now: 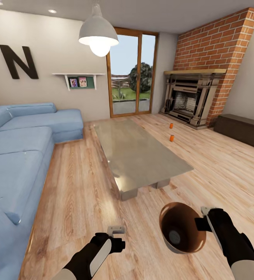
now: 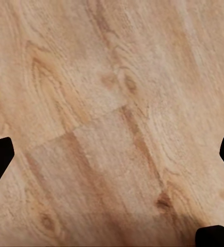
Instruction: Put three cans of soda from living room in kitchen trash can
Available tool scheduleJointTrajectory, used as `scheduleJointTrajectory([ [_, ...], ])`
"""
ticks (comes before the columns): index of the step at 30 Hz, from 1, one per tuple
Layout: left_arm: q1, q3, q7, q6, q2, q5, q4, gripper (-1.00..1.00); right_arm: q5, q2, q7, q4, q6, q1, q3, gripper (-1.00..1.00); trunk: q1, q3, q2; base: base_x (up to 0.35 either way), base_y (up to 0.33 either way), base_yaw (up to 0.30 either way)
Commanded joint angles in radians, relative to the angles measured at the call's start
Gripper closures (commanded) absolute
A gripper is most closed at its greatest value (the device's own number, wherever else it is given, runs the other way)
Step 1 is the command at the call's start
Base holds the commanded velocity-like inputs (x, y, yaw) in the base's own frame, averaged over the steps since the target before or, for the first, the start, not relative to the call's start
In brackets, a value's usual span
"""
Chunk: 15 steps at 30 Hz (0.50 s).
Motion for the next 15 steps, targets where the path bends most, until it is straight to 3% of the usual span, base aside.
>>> scheduleJointTrajectory([
  [1,0.000,0.000,0.000,0.000,0.000,0.000,0.000,-1.00,-0.012,0.000,0.005,0.000,-0.005,0.002,0.000,1.00,-0.004,0.003,0.007,0.000,0.000,0.000],
  [15,0.001,-0.008,-0.002,0.000,0.000,-0.004,0.004,-1.00,-0.013,0.003,0.006,0.000,-0.029,0.012,0.001,1.00,-0.058,0.043,0.105,0.000,0.000,0.000],
])
